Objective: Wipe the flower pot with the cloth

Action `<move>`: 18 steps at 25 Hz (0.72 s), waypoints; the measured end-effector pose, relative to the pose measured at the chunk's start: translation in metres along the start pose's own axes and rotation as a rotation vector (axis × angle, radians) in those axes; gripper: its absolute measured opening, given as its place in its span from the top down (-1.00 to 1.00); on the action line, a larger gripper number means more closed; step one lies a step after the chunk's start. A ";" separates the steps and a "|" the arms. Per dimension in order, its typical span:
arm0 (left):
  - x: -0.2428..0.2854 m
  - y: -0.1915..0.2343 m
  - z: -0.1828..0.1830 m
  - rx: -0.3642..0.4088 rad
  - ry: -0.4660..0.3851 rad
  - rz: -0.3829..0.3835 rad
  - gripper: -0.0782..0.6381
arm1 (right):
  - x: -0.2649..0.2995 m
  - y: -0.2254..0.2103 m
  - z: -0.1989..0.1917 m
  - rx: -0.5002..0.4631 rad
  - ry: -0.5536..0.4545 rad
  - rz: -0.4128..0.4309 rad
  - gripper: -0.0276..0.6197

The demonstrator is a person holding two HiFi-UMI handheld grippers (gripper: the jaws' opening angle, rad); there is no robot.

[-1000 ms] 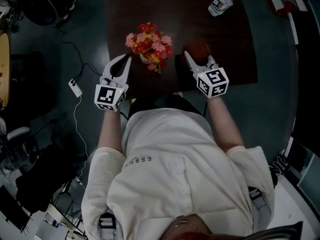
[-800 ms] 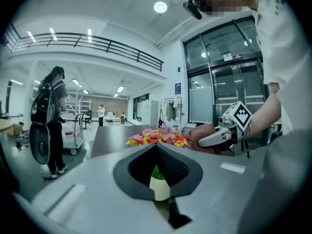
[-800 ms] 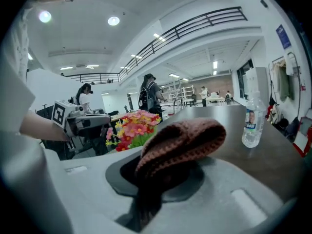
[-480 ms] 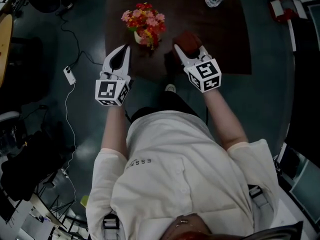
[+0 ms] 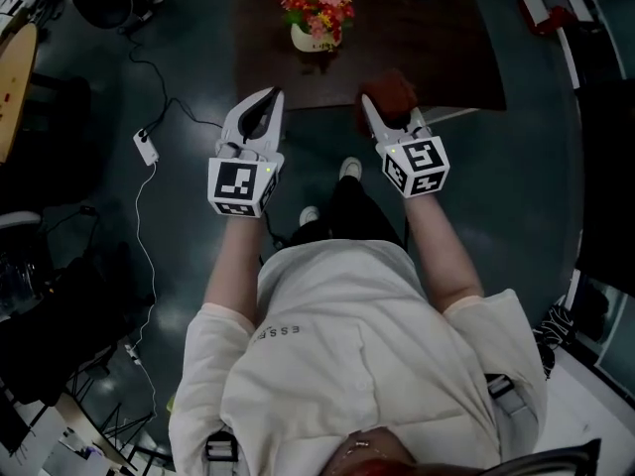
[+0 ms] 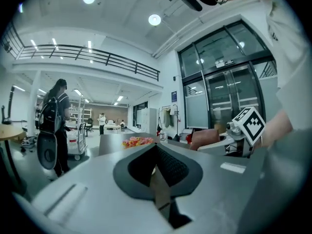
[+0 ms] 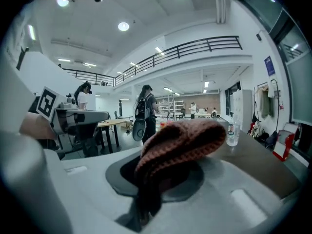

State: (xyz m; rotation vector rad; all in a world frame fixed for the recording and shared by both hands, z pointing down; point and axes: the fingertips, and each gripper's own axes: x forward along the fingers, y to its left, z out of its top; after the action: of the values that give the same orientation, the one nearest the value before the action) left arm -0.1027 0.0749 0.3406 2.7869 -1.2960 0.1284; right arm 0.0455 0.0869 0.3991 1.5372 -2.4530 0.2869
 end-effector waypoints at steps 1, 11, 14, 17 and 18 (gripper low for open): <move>-0.010 -0.001 -0.006 0.013 0.024 0.011 0.74 | -0.007 0.012 -0.002 -0.004 -0.007 0.004 0.77; -0.076 -0.028 -0.004 -0.050 -0.033 0.008 0.74 | -0.057 0.069 -0.019 -0.055 0.010 -0.024 0.77; -0.088 -0.038 -0.001 -0.041 -0.045 0.014 0.74 | -0.068 0.074 -0.022 -0.073 0.016 -0.027 0.77; -0.096 -0.042 0.000 -0.036 -0.045 0.032 0.74 | -0.078 0.077 -0.026 -0.075 0.020 -0.031 0.77; -0.098 -0.044 0.000 -0.038 -0.046 0.038 0.74 | -0.081 0.077 -0.027 -0.074 0.020 -0.033 0.77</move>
State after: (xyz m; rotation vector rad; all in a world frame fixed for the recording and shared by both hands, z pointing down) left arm -0.1325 0.1776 0.3293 2.7496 -1.3472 0.0415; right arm 0.0126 0.1973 0.3974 1.5346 -2.3924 0.2020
